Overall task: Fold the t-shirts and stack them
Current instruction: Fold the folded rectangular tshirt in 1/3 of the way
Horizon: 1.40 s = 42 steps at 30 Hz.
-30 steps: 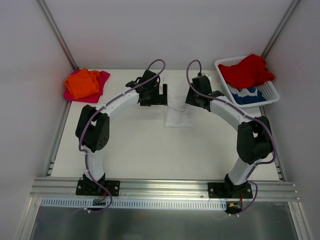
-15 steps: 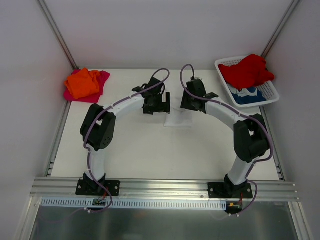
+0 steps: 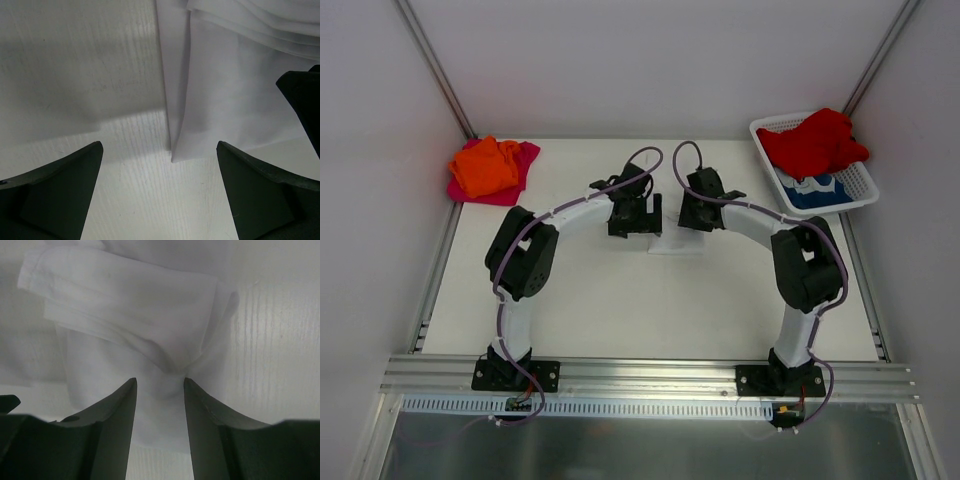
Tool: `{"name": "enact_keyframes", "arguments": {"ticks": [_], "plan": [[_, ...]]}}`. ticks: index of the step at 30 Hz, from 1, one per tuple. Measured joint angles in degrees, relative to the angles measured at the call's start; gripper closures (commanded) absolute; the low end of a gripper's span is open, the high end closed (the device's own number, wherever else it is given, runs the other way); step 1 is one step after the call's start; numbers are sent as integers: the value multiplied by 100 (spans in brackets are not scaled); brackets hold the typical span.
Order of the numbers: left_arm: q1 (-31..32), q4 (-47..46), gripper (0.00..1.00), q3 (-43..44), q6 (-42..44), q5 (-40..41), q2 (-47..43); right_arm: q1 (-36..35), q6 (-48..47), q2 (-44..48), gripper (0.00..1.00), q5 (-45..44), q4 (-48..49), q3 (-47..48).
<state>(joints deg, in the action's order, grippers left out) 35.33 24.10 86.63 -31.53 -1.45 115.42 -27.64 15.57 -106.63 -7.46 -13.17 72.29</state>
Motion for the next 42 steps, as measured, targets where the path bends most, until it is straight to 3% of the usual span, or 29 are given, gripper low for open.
{"name": "enact_keyframes", "arguments": {"ticks": [10, 20, 35, 42], "plan": [[0, -9, 1, -549, -4, 28, -227, 0, -2, -699, 55, 87, 66, 535], [70, -39, 1, -627, -22, 203, -387, 0, -20, -835, 55, 92, 79, 828], [70, 374, 1, 713, -24, 621, 693, 0, -20, -758, 55, 157, 90, 745], [70, 772, 1, 894, -17, 750, 813, 4, -17, -680, 55, 208, 96, 741]]}}
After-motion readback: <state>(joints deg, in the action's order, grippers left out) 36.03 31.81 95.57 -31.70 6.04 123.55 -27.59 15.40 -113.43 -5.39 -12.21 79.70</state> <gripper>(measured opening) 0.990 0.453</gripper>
